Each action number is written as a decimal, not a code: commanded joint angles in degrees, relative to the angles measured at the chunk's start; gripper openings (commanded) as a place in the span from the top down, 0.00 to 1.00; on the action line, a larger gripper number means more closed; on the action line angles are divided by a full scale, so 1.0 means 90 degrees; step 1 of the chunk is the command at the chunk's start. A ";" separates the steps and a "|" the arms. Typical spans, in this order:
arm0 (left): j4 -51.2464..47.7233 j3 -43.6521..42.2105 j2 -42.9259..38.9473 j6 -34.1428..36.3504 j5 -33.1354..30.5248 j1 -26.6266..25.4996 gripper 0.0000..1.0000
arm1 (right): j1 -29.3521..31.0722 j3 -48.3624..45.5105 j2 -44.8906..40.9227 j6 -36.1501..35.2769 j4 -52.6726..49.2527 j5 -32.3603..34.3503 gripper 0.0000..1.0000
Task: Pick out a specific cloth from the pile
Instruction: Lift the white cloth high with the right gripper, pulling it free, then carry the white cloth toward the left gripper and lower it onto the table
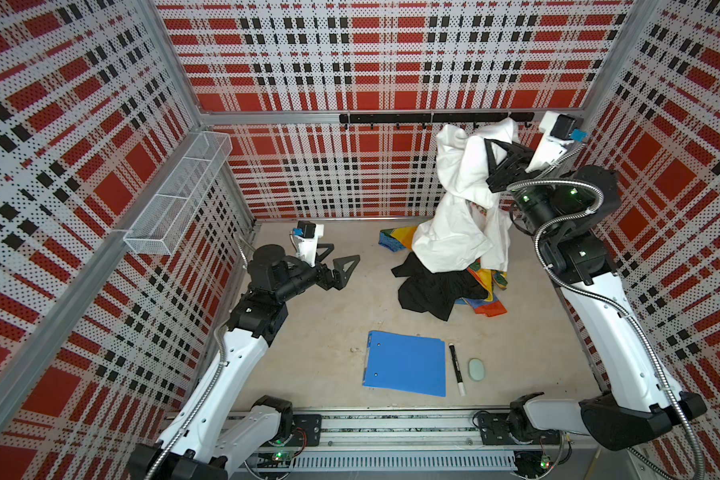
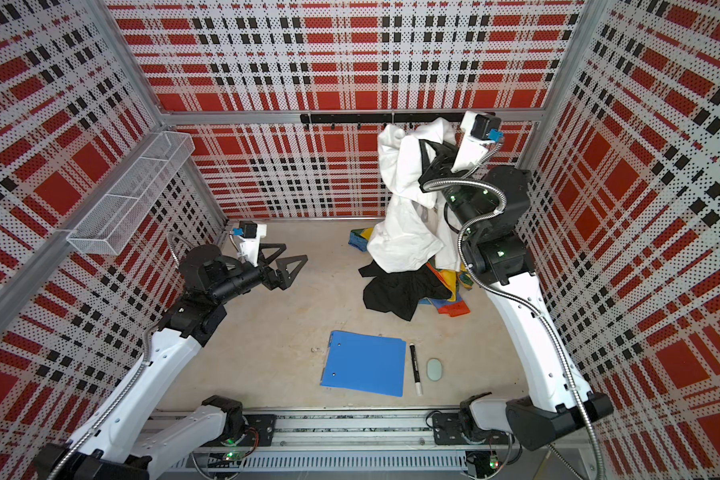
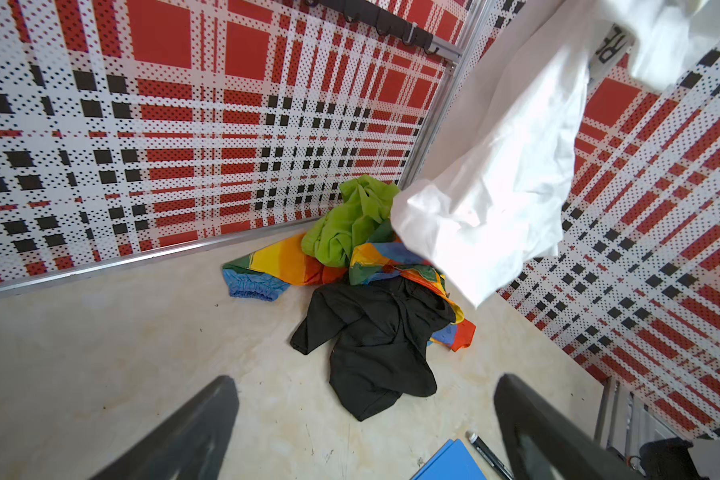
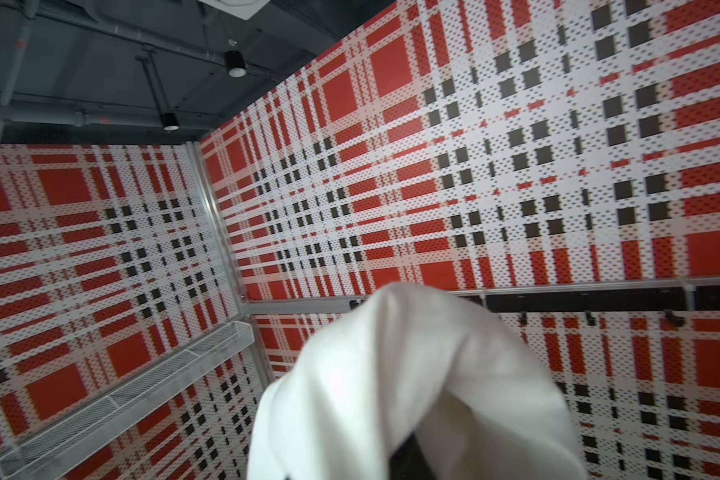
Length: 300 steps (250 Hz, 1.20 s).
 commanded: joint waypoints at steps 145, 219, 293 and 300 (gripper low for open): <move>-0.0764 -0.0784 -0.1750 -0.0111 -0.0652 0.1133 0.01 | 0.2117 0.0546 0.2251 0.1003 0.2300 -0.0612 0.99; -0.0754 -0.1343 -0.2744 -0.0278 -0.1204 0.1166 0.01 | 0.2605 0.0930 0.3653 0.1656 0.2628 -0.1386 0.99; -0.0633 -0.1325 -0.2334 -0.0507 -0.0526 0.1569 0.01 | 0.2661 0.0243 0.4105 0.1827 0.2725 -0.1268 1.00; -0.0588 -0.1337 -0.2316 -0.0542 -0.0442 0.1644 0.01 | 0.2660 0.0172 0.4149 0.1827 0.2701 -0.1231 1.00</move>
